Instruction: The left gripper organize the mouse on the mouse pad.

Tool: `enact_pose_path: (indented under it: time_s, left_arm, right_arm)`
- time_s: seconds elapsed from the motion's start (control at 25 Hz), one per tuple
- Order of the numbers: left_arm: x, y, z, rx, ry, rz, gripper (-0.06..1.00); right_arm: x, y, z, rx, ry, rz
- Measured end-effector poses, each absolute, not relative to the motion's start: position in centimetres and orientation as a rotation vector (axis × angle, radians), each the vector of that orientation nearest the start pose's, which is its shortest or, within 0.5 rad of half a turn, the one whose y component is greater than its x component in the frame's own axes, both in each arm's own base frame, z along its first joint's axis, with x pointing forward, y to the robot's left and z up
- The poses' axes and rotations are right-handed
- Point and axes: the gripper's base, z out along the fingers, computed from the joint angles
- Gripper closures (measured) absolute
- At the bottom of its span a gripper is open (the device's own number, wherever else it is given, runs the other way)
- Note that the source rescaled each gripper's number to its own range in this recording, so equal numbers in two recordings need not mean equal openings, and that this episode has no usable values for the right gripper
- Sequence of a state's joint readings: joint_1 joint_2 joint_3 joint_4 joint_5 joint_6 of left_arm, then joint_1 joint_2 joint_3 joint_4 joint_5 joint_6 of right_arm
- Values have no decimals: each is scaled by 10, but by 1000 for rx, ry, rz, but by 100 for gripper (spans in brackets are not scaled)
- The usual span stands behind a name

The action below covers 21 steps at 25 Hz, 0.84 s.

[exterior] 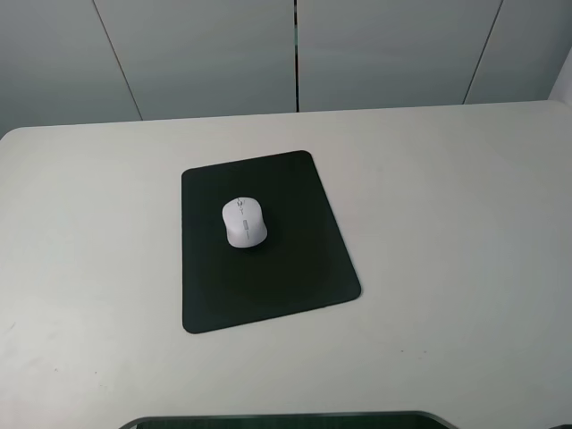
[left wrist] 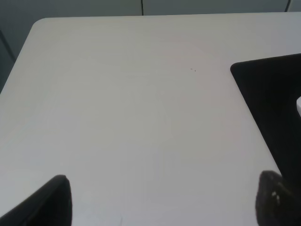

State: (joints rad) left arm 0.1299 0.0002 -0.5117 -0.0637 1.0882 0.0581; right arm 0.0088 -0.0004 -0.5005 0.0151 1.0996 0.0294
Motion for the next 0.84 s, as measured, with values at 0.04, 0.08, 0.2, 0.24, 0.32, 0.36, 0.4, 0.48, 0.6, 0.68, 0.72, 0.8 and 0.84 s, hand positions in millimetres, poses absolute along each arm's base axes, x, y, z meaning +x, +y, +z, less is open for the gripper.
enact_pose_path:
  time_s: [0.04, 0.08, 0.2, 0.24, 0.32, 0.36, 0.4, 0.48, 0.6, 0.68, 0.72, 0.8, 0.84]
  left_arm:
    - [-7, -6, 278, -69, 2058, 40, -6]
    - [-7, -6, 278, -69, 2058, 40, -6]
    - [-7, -6, 278, -69, 2058, 40, -6]
    - [-7, -6, 278, -69, 2058, 40, -6]
    - [-7, -6, 278, -69, 2058, 40, -6]
    - [-7, -6, 278, -69, 2058, 40, -6]
    - [-7, -6, 278, -69, 2058, 40, -6]
    - [-7, -6, 278, -69, 2058, 40, -6]
    - [-7, -6, 278, -69, 2058, 40, -6]
    - [-7, -6, 278, -69, 2058, 40, -6]
    - [-7, -6, 278, -69, 2058, 40, -6]
    - [-7, -6, 278, -69, 2058, 40, -6]
    - [-7, -6, 278, -69, 2058, 40, -6]
  right_arm:
    - [-7, 1, 274, 20, 2082, 41]
    - [-7, 1, 274, 20, 2082, 41]
    - [-7, 1, 274, 20, 2082, 41]
    - [-7, 1, 274, 20, 2082, 41]
    - [-7, 1, 274, 20, 2082, 41]
    - [-7, 1, 274, 20, 2082, 41]
    - [-7, 1, 274, 20, 2082, 41]
    - [-7, 1, 274, 20, 2082, 41]
    - [-7, 1, 274, 20, 2082, 41]
    - [-7, 1, 274, 20, 2082, 41]
    - [-7, 1, 274, 20, 2082, 41]
    - [-7, 1, 274, 20, 2082, 41]
    - [-7, 1, 274, 20, 2082, 41]
